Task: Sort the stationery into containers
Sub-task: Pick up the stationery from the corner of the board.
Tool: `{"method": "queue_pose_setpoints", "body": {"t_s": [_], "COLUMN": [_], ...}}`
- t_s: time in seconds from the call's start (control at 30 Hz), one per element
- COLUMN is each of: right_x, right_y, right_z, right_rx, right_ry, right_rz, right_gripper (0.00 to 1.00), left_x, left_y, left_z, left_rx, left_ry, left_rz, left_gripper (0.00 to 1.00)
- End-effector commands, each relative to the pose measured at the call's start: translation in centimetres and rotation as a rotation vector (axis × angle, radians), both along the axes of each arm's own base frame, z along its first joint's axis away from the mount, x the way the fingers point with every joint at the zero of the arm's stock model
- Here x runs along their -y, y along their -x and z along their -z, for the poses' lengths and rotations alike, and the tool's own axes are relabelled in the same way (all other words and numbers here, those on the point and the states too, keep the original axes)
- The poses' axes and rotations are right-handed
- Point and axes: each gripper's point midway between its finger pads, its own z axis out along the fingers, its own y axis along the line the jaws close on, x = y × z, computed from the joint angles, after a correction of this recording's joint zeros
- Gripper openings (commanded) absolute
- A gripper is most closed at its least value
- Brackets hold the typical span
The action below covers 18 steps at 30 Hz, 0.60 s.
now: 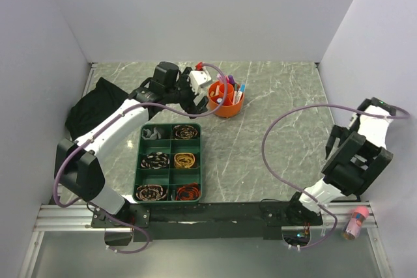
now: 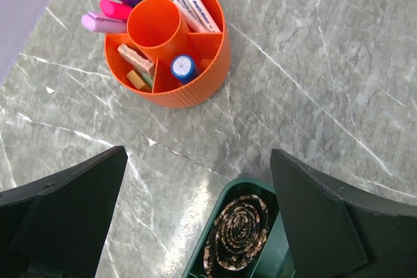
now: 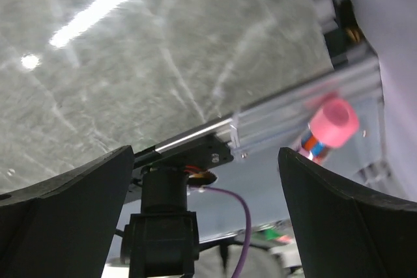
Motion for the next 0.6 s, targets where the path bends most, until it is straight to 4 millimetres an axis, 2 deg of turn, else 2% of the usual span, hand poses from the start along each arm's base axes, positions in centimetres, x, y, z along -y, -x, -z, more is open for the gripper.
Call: {"method": "queue_pose_setpoints", "body": {"t_s": [0.0,0.07,0.13,0.17,0.23,0.3,0.37,0.47,0.57], "right_x": [1.2,0.7,0.9,1.1,1.8,3.3,4.7,5.3,5.5], "right_y": [3.2,4.9,7.1,7.6,9.6,10.5,12.2,12.9,12.1], "right_z": [-1.0,-0.4,0.2,0.4,0.7,1.0,1.5,2.3,2.9], "right_rx": [-0.085,-0.135,-0.195,-0.195,-0.251,-0.261,-0.314,-0.340,-0.315], "right_ry": [0.046,0.019,0.029,0.040,0.071,0.138,0.175,0.159,0.151], "right_rz": [0.147,0.159,0.166,0.160,0.130,0.106,0.098,0.124,0.142], "right_gripper": [1.00,1.00,1.00,1.00,1.00,1.00,1.00,1.00,1.00], "left_x": [-0.3,-0.5,-0.8,-0.9,-1.3,-1.6,-1.8,-1.7,-1.5], "left_y": [0.1,0.0,-0.2,-0.3,-0.6,-0.9,-1.1,-1.7,-2.2], "left_z": [-1.6,-1.4,-1.4,-1.5,-1.4,-1.2,-1.0,-1.0,-1.2], "left_rx": [0.037,0.034,0.032,0.033,0.035,0.036,0.039,0.041,0.032], "left_ry": [0.045,0.046,0.045,0.045,0.048,0.047,0.045,0.043,0.052], "left_rz": [0.001,-0.001,-0.009,-0.006,-0.017,-0.023,-0.020,-0.019,-0.022], "left_gripper": [0.99,0.99,1.00,0.99,0.99,0.99,0.99,0.99,0.99]}}
